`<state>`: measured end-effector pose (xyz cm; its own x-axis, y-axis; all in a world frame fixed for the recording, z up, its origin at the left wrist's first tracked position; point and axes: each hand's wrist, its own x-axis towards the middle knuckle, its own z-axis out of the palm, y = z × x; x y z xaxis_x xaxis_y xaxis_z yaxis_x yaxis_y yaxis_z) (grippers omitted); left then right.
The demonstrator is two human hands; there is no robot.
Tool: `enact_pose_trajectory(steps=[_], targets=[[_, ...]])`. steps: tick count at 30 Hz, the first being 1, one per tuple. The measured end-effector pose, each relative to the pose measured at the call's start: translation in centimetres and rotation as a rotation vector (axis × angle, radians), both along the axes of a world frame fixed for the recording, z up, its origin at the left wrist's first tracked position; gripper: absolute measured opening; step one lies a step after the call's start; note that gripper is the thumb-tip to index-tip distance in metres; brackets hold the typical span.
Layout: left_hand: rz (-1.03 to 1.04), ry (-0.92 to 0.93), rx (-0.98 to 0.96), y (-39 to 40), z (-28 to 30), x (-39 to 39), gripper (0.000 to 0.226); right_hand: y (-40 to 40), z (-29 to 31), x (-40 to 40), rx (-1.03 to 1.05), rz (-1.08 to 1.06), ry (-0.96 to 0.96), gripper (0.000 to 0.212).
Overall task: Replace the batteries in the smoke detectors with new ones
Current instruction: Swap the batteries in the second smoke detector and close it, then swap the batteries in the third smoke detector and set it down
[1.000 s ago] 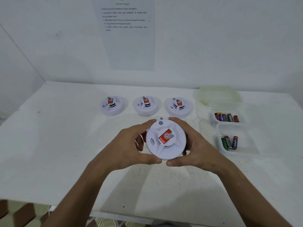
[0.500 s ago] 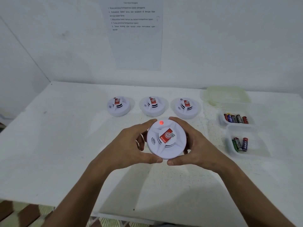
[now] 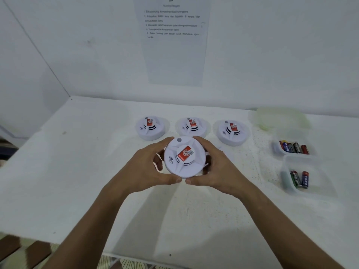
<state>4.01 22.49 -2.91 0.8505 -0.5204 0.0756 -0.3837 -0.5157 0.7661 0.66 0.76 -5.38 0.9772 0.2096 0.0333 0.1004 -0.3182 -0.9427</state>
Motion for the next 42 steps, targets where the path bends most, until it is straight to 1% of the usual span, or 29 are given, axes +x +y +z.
enact_pose_trajectory(steps=[6,11,13,15,18,21,26,27,29,30,31,34,36,37,39,40,42], targets=[[0.072,0.016,-0.031,1.5,-2.0,2.3,0.08,3.1,-1.4,2.8,-0.035,-0.047,0.012,0.087],[0.118,0.051,-0.032,1.9,-4.1,3.7,0.074,4.4,-3.3,4.4,-0.167,-0.084,0.06,0.063],[0.101,0.042,-0.011,1.8,-4.4,4.1,0.066,4.7,-3.9,4.9,-0.224,-0.107,0.055,0.058],[0.085,0.025,0.022,1.8,-4.7,4.3,0.061,4.9,-4.2,5.0,-0.261,-0.115,0.04,0.059],[0.108,0.028,0.087,1.9,-5.3,4.5,0.058,5.2,-4.2,5.0,-0.297,-0.121,0.037,0.068],[0.119,0.048,0.137,2.0,-6.2,5.0,0.062,5.5,-4.4,5.0,-0.338,-0.138,0.023,0.071],[0.145,0.099,0.175,2.1,-6.6,5.3,0.059,5.4,-4.0,5.0,-0.407,-0.096,0.011,0.061],[0.145,0.106,0.191,2.4,-6.4,5.3,0.061,5.2,-3.6,5.1,-0.397,-0.077,0.009,0.06],[0.164,0.148,0.194,3.2,-5.4,5.6,0.077,4.8,-2.6,5.5,-0.36,-0.03,0.015,0.056],[0.188,0.146,0.18,3.7,-4.8,6.0,0.084,4.7,-1.6,5.7,-0.359,-0.015,0.007,0.058],[0.214,0.12,0.165,4.1,-4.0,6.4,0.086,4.5,-0.9,6.4,-0.35,-0.018,-0.006,0.063],[0.285,0.021,0.129,4.8,-1.7,8.5,0.068,4.9,0.8,9.5,-0.324,-0.022,-0.044,0.072],[0.317,0.013,0.15,5.0,-0.8,10.2,0.065,5.6,1.1,11.9,-0.361,0.0,-0.006,0.082],[0.333,0.035,0.182,5.2,-0.8,11.2,0.069,6.1,1.5,13.0,-0.371,0.018,0.014,0.086],[0.346,0.091,0.24,5.6,-1.2,12.7,0.081,6.8,1.5,15.2,-0.426,0.063,0.029,0.086],[0.332,0.124,0.268,5.8,-1.6,13.4,0.083,7.0,1.0,16.2,-0.463,0.081,0.036,0.087],[0.305,0.177,0.314,5.9,-2.1,14.2,0.077,7.3,0.1,17.8,-0.495,0.101,0.065,0.099]])
